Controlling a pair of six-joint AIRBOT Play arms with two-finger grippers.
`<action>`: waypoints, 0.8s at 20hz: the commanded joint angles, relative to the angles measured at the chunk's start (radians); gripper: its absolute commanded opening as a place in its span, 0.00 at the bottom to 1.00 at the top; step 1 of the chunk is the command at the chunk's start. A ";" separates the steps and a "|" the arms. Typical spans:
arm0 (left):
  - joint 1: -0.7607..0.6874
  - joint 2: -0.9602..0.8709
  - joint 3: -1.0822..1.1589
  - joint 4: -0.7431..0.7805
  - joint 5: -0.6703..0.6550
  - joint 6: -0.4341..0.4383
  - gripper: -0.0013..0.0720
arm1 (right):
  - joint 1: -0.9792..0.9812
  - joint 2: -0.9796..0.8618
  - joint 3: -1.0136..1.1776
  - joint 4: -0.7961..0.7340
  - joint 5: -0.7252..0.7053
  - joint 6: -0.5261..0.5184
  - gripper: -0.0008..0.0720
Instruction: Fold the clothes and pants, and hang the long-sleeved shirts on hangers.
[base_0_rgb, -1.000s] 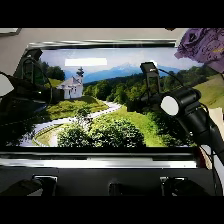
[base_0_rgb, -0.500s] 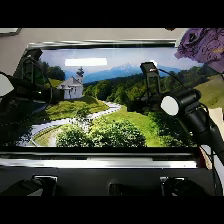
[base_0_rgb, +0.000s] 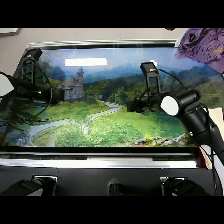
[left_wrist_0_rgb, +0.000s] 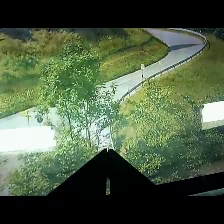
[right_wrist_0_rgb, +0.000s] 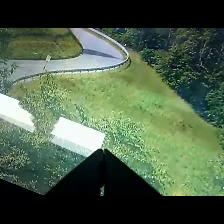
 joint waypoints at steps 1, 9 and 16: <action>0.000 0.001 0.000 0.000 0.000 0.000 0.04 | 0.001 0.001 0.001 0.000 0.000 0.000 0.05; 0.000 -0.005 0.000 -0.005 0.007 -0.002 0.04 | 0.001 0.001 0.001 0.000 0.000 0.000 0.05; 0.076 -0.006 0.000 0.148 -0.011 -0.281 0.90 | 0.001 0.001 0.001 0.000 0.000 0.000 0.05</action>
